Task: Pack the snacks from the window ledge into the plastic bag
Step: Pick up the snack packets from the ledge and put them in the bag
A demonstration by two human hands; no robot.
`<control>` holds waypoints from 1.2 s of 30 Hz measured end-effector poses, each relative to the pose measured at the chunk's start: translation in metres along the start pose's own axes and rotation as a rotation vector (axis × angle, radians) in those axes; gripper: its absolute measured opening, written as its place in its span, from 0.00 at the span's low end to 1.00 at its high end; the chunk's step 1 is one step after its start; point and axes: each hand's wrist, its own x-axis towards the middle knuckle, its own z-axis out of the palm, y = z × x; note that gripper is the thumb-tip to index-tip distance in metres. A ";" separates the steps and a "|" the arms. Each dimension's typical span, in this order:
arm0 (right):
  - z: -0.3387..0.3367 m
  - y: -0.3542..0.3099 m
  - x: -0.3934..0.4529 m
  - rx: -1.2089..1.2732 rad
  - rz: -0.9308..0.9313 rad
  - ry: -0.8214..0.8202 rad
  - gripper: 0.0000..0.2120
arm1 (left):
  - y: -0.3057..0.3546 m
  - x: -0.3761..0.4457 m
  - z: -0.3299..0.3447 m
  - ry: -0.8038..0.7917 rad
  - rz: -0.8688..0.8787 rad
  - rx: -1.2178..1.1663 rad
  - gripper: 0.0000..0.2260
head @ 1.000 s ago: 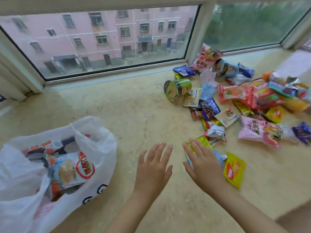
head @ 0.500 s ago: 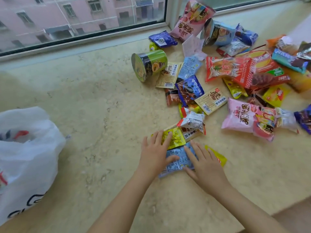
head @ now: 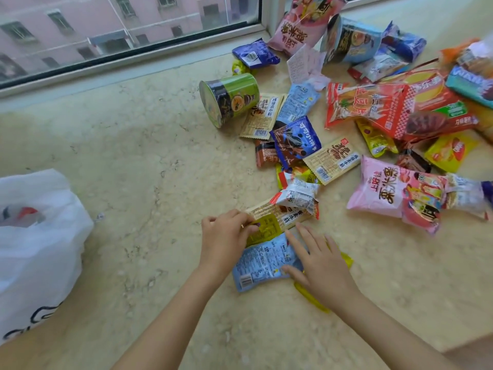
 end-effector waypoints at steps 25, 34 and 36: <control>0.003 0.028 -0.054 0.091 0.132 -0.117 0.55 | 0.009 -0.063 0.041 -0.203 0.298 0.476 0.33; 0.003 0.012 -0.051 0.092 0.144 -0.040 0.47 | 0.020 -0.063 0.037 -0.103 0.252 0.493 0.41; 0.003 0.010 -0.052 0.071 0.162 -0.041 0.47 | 0.025 -0.064 0.038 -0.092 0.207 0.509 0.38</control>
